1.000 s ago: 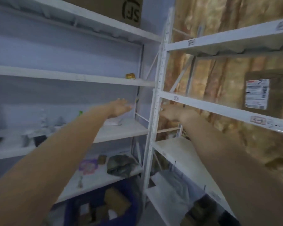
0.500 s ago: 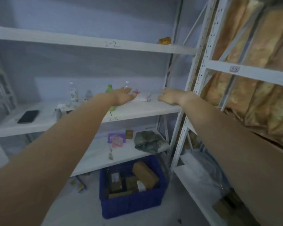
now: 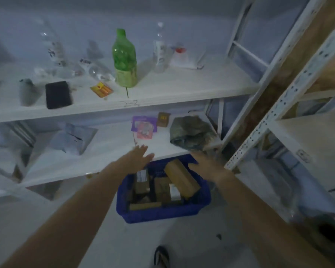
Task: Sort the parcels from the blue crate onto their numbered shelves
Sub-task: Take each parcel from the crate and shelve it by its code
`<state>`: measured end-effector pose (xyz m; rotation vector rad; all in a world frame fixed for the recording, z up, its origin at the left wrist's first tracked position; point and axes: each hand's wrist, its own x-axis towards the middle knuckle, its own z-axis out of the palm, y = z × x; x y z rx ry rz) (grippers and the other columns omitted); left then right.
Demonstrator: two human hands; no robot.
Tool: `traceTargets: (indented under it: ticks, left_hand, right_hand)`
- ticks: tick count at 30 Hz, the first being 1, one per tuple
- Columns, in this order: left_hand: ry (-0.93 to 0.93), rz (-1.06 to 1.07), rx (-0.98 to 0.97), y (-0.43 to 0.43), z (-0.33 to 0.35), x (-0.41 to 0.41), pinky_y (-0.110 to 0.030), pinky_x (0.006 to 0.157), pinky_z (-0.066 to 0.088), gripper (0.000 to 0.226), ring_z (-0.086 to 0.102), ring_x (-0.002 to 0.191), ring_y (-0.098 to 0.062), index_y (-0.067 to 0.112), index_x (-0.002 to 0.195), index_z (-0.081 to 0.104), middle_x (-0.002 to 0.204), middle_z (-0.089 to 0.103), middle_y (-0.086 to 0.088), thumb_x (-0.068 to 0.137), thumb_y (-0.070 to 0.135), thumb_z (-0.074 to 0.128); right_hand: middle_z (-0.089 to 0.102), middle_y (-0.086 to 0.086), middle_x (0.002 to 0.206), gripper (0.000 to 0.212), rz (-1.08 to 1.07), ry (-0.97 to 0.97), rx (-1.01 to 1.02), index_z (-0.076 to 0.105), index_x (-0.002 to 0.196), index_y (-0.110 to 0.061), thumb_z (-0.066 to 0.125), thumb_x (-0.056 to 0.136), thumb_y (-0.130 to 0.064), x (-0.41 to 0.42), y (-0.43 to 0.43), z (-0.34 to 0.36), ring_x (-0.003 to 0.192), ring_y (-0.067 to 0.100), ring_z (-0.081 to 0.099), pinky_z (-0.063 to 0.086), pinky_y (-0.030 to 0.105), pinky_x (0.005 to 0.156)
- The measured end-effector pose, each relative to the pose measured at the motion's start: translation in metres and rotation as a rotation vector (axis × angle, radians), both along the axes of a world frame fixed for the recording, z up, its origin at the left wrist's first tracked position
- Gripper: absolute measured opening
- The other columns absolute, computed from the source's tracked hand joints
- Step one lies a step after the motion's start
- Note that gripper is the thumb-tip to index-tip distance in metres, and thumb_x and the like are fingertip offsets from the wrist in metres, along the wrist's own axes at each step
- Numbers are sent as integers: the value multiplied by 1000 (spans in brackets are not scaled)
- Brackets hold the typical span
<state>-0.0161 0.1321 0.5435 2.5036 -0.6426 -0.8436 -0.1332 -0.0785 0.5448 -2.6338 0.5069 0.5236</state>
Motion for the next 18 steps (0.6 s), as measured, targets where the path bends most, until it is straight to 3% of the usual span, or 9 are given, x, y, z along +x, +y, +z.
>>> traceTargets:
  ticks: [3, 6, 8, 11, 14, 16, 18]
  left_hand:
    - [74, 90, 47, -1, -92, 25, -30, 113, 17, 57, 17, 145, -23, 15, 148, 20, 158, 17, -7, 99, 39, 36]
    - [186, 152, 94, 8, -175, 38, -34, 112, 22, 55, 20, 144, -24, 14, 146, 26, 155, 24, -9, 98, 38, 39]
    - [279, 184, 105, 17, -234, 41, -37, 114, 21, 59, 20, 144, -25, 13, 147, 24, 155, 22, -10, 97, 39, 41]
    - [328, 146, 203, 31, -322, 52, -33, 113, 23, 61, 20, 144, -22, 16, 149, 20, 157, 19, -5, 97, 42, 39]
    - [409, 180, 212, 30, -402, 78, -31, 113, 22, 64, 20, 144, -20, 20, 150, 15, 158, 17, -1, 96, 43, 41]
    - [439, 272, 165, 23, -451, 98, -32, 109, 27, 63, 30, 139, -23, 18, 149, 21, 155, 26, -5, 95, 39, 45]
    - [452, 328, 126, 18, -501, 113, -31, 98, 35, 59, 43, 127, -26, 17, 147, 28, 148, 37, -9, 95, 39, 45]
  right_hand:
    - [22, 6, 158, 55, -30, 122, 6, 21, 151, -13, 36, 102, -31, 18, -27, -83, 146, 26, 22, 23, 40, 116]
    - [47, 11, 141, 50, -106, 170, 99, 38, 142, -12, 47, 97, -32, 32, -30, -165, 130, 29, 46, 39, 38, 104]
    - [53, 8, 130, 43, -65, 246, 155, 43, 135, -16, 48, 96, -33, 39, -26, -224, 120, 27, 53, 44, 33, 95]
    - [32, 2, 152, 55, -9, 367, 231, 29, 148, -16, 40, 99, -37, 53, -17, -311, 139, 22, 33, 31, 36, 113]
    - [15, -2, 161, 60, -9, 483, 319, 20, 152, -18, 36, 100, -43, 68, -10, -392, 149, 16, 12, 15, 35, 119]
    - [6, -4, 162, 64, -75, 532, 389, 14, 154, -20, 35, 100, -46, 80, -6, -441, 150, 15, 2, 10, 34, 120]
    - [6, -4, 162, 63, -113, 548, 434, 13, 154, -20, 34, 100, -46, 97, 0, -489, 150, 16, 3, 11, 36, 121]
